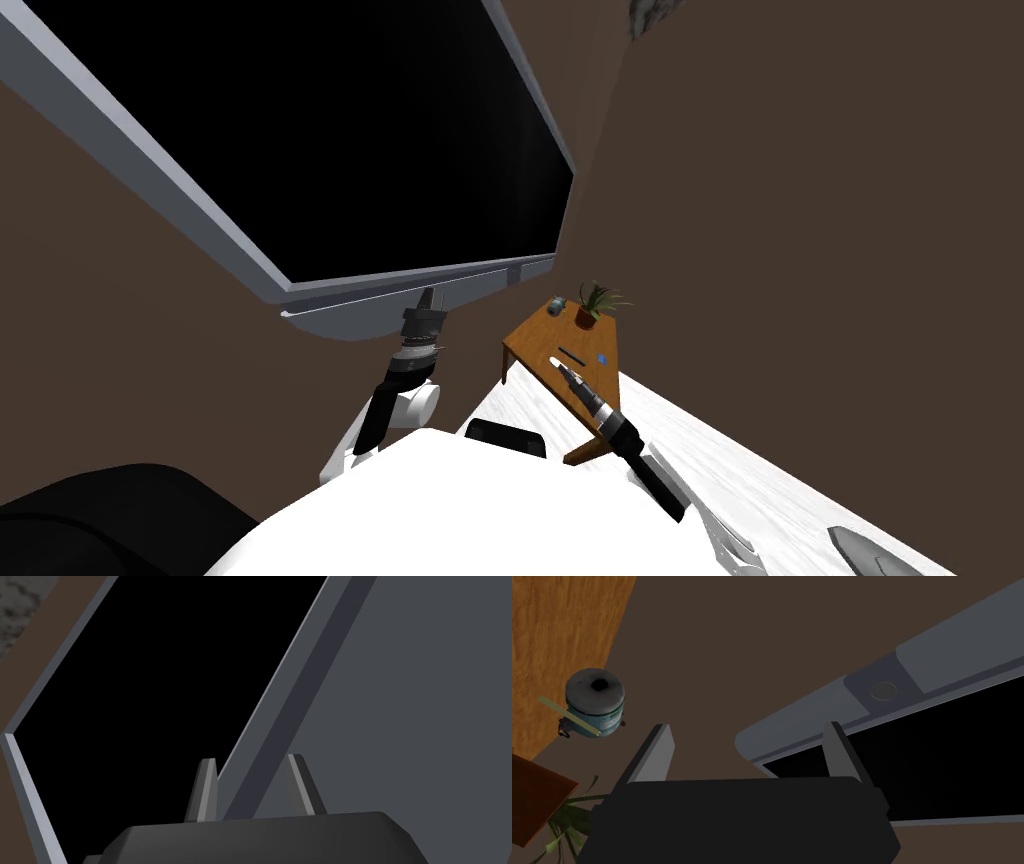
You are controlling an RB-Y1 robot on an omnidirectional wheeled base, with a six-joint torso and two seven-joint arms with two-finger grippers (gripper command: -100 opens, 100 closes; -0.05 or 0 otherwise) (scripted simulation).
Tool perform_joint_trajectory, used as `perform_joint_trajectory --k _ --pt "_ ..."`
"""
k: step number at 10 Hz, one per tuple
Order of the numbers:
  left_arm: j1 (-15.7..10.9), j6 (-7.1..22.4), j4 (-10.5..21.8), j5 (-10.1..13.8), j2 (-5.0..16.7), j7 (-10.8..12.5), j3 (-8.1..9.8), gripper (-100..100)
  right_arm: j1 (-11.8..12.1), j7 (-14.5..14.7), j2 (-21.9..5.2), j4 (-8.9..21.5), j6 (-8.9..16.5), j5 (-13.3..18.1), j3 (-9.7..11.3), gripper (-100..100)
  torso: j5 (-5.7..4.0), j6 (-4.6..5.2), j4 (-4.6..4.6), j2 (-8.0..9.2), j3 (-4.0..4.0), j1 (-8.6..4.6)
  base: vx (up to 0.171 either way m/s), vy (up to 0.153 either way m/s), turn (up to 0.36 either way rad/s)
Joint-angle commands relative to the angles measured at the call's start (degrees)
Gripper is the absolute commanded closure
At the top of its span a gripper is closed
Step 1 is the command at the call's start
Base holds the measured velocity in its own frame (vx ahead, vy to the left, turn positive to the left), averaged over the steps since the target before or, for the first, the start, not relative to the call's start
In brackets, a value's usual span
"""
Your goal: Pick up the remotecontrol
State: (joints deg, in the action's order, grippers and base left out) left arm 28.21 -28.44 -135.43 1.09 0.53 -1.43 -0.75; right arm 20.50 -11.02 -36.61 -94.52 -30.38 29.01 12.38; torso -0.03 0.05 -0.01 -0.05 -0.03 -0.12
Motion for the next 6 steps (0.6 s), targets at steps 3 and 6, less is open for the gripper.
perform_joint_trajectory --k 3,6 --pt "0.0 0.0 0.0 0.0 0.0 0.0 0.0 0 -0.68 -1.84 -5.17 6.05 0.37 3.63 3.31 -100 0.01 0.01 -0.01 -0.05 -0.03 0.02 -0.002 -0.023 0.335" --pt "0.0 0.0 0.0 0.0 0.0 0.0 0.0 0 -0.88 -2.44 -7.29 10.84 0.43 5.24 4.75 -100 0.01 -0.04 -0.01 -0.08 -0.04 0.03 0.001 -0.024 0.251"
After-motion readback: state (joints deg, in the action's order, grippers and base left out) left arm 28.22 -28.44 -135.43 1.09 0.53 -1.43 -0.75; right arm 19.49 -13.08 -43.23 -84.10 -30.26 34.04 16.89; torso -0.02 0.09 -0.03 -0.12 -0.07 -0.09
